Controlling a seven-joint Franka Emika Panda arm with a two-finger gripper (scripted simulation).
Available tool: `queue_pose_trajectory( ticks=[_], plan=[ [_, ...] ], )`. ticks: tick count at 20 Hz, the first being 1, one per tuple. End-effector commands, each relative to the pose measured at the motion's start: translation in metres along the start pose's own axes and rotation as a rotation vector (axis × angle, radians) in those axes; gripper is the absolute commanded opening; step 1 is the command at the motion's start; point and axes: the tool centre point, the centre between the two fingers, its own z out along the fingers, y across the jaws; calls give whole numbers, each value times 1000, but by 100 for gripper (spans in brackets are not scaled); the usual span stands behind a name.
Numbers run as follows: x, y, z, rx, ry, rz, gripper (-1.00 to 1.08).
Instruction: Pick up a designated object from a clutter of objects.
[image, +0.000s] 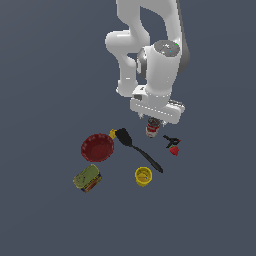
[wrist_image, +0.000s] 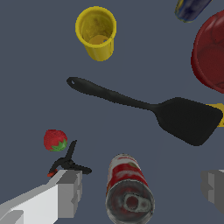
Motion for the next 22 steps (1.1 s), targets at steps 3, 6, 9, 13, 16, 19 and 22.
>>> queue_pose_trajectory(
  ticks=[3,6,9,13,16,19,22],
  plan=[
    [-25,-1,21,-5,-3,78,100],
    [-40,0,32,-8,-5,124,100],
    [-53,1,42,-10,-6,161,100],
    [-66,2,51,-13,-7,199,100],
    [-73,3,55,-14,-8,219,100],
    [-77,4,58,-15,-8,231,100],
    [-78,4,59,-15,-9,235,100]
  ],
)
